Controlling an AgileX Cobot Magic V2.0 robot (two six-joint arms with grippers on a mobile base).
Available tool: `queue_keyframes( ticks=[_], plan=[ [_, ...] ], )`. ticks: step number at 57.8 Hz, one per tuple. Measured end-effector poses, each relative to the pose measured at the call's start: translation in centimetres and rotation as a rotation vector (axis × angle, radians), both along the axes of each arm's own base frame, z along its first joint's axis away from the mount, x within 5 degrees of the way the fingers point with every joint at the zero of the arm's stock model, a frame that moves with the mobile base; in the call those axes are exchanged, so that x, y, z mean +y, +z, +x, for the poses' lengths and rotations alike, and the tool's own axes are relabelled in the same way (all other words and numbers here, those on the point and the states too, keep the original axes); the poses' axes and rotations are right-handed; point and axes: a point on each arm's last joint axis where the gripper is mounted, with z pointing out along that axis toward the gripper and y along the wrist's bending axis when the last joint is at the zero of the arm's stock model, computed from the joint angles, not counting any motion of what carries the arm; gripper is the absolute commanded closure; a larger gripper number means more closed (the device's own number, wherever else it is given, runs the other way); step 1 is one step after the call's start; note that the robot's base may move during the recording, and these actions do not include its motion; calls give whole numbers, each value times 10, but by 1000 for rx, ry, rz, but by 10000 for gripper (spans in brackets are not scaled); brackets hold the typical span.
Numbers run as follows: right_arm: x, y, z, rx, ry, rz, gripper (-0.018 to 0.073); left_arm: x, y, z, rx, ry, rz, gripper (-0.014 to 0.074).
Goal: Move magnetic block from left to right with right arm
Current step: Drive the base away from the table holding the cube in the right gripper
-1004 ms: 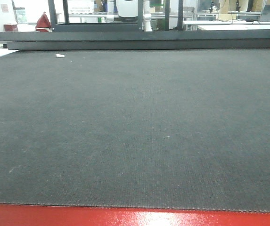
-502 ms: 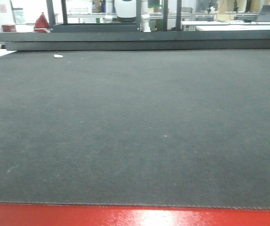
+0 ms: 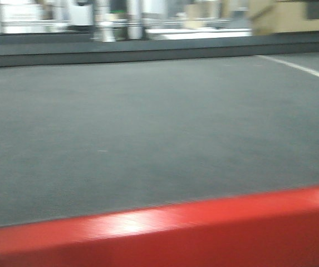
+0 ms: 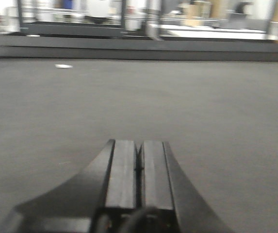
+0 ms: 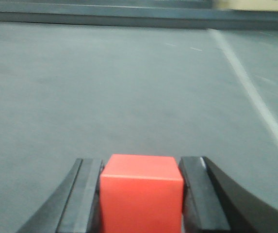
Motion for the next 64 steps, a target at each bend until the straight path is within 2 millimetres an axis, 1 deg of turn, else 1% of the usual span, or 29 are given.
queue_keyframes(
  ticks=[64],
  plan=[
    [0, 0, 0, 0, 0, 0, 365, 0, 0, 0, 0, 0, 0, 722]
  ],
)
